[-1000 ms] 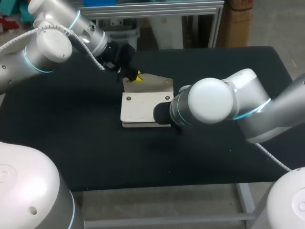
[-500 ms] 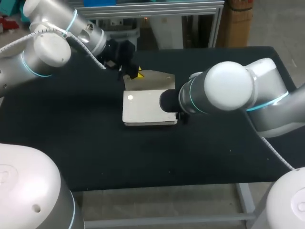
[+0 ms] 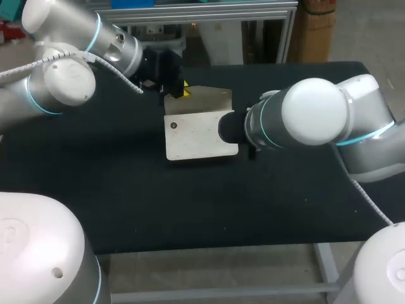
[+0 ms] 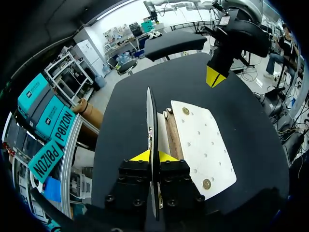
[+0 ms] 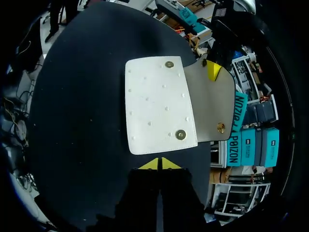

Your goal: Pick up the bag, open it, inspect its contents, close it, and place it on the opposite side

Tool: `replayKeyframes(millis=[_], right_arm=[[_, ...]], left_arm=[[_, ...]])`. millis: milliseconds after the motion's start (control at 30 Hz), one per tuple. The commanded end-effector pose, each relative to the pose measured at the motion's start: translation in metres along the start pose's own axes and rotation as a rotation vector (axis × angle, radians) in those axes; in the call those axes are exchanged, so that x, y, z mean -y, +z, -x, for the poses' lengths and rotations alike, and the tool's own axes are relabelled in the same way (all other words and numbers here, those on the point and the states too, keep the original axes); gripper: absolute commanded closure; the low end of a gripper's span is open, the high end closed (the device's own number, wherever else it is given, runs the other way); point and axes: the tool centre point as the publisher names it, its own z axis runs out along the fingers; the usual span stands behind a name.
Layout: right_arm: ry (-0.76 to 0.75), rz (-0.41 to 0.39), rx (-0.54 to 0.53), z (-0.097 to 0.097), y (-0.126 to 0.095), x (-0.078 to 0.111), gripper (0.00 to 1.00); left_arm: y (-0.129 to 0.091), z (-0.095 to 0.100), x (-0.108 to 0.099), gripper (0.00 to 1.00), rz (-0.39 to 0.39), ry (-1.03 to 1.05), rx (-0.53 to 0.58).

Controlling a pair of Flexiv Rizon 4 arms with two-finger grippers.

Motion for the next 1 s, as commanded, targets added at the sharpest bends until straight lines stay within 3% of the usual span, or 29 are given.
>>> replayKeyframes(millis=[33, 233, 533, 1000], right_arm=[[0.005, 0.002, 0.021, -0.005, -0.005, 0.006, 1.0], [0.01, 0.0, 0.026, -0.003, -0.007, 0.008, 1.0], [-0.017, -0.01, 0.043, 0.014, -0.022, 0.003, 1.0], [-0.046, -0.012, 0.059, 0.028, -0.034, 0.0, 1.0]], left_arm=[[0.001, 0.002, 0.007, 1.0, 0.055, 0.012, 0.122], [-0.001, 0.01, 0.012, 1.0, 0.062, 0.034, 0.14], [-0.017, 0.014, 0.019, 1.0, 0.044, 0.049, 0.142], [-0.019, -0.004, 0.027, 1.0, 0.039, 0.094, 0.166]])
